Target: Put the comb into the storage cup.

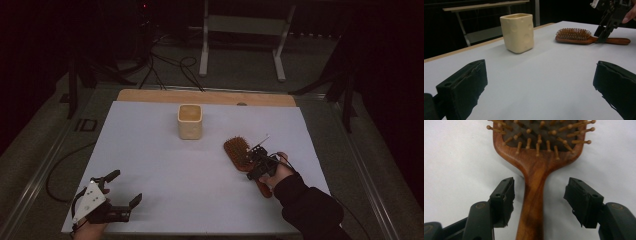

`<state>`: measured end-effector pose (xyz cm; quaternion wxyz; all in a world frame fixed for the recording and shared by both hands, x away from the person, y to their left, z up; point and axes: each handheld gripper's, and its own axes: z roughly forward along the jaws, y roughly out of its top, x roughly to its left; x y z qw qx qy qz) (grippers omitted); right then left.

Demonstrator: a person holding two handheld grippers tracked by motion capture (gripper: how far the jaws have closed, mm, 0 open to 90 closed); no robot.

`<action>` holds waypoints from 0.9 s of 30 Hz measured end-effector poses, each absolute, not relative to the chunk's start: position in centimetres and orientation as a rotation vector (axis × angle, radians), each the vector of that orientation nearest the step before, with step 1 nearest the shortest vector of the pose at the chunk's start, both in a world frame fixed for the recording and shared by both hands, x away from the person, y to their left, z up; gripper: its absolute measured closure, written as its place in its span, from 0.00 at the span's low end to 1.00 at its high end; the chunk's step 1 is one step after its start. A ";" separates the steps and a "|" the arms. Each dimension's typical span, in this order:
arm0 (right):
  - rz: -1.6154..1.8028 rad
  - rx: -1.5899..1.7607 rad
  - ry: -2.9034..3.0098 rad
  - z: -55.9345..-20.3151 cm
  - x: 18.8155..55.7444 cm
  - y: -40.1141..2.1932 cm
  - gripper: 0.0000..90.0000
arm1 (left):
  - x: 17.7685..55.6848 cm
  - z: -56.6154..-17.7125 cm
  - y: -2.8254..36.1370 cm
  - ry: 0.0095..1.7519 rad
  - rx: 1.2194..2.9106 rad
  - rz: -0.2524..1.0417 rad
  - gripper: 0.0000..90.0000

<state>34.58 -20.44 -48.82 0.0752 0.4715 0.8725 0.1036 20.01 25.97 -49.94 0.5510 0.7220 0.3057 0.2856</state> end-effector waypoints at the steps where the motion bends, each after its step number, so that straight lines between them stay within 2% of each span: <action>1: 0.304 1.418 2.622 -48.8 34.6 -20.4 0.49 | 20.0 -50.0 26.0 0.722 1.709 0.678 0.00; 7: 0.263 1.438 2.654 -49.1 35.1 -20.0 0.65 | 20.0 -49.9 26.0 0.723 1.708 0.675 0.00; 13: 0.222 1.466 2.671 -49.0 35.6 -19.7 0.74 | 20.0 -49.9 26.0 0.722 1.709 0.672 0.00; 16: 0.193 1.467 2.677 -49.0 35.8 -19.5 0.77 | 20.0 -49.9 26.0 0.722 1.707 0.672 0.00; 27: 0.087 1.413 2.694 -49.0 36.0 -18.6 0.78 | 20.0 -50.0 25.9 0.727 1.708 0.672 0.00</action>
